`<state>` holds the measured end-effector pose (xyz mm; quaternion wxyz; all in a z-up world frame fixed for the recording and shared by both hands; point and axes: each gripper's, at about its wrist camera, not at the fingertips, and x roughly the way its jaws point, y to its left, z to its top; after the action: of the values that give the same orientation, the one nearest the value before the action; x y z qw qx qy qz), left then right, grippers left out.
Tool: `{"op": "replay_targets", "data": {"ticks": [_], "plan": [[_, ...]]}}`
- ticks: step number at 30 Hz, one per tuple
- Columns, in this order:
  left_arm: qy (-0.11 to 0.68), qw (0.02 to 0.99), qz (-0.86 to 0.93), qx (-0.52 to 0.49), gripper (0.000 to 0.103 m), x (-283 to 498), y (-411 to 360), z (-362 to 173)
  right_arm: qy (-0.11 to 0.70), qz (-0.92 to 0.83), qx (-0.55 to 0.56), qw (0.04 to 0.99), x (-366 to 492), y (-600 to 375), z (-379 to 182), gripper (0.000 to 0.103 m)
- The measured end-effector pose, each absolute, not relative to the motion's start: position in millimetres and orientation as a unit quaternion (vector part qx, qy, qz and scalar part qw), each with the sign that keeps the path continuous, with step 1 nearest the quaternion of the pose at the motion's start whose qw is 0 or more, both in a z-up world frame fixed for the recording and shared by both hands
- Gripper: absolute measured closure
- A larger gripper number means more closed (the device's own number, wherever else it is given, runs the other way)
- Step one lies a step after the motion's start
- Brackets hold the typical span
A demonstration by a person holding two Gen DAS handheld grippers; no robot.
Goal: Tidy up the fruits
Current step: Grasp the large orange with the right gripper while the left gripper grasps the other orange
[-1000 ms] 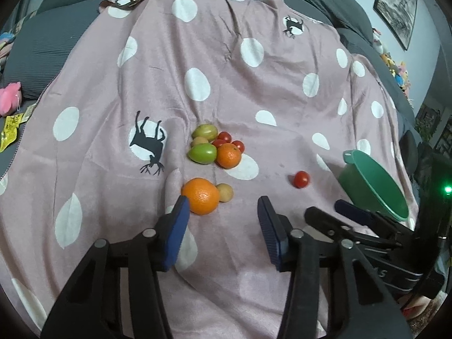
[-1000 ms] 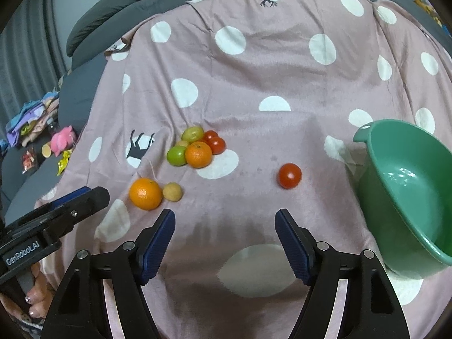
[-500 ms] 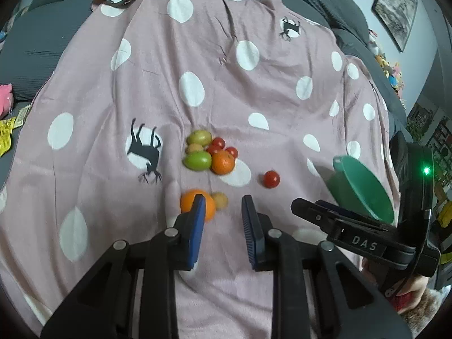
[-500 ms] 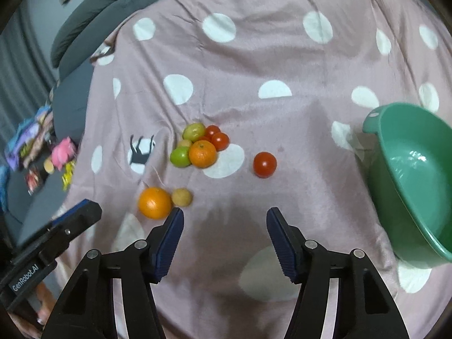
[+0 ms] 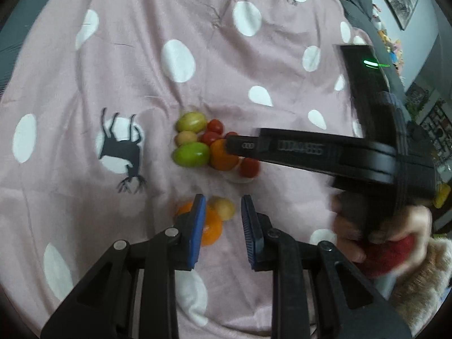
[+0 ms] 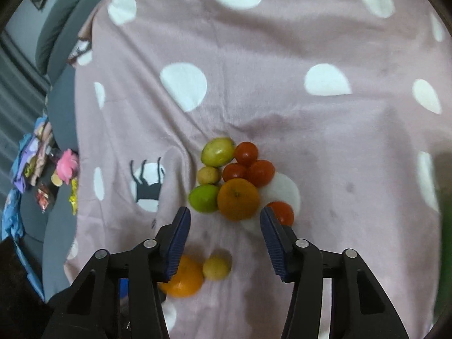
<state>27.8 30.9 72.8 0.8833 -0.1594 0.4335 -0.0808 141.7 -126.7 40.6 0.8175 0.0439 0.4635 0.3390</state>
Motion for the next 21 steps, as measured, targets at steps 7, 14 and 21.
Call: {"op": "replay_targets", "data": {"ticks": [7, 14, 21], "plan": [[0.44, 0.884, -0.067, -0.141, 0.08, 35, 24, 62, 0.472, 0.335, 0.005, 0.815, 163, -102, 23, 0.051], [0.431, 0.891, -0.06, -0.128, 0.075, 36, 23, 62, 0.479, 0.348, 0.021, 0.805, 172, -102, 14, 0.063], [0.425, 0.895, -0.052, -0.122, 0.058, 41, 24, 58, 0.463, 0.366, 0.066, 0.805, 161, -132, 32, 0.063]]}}
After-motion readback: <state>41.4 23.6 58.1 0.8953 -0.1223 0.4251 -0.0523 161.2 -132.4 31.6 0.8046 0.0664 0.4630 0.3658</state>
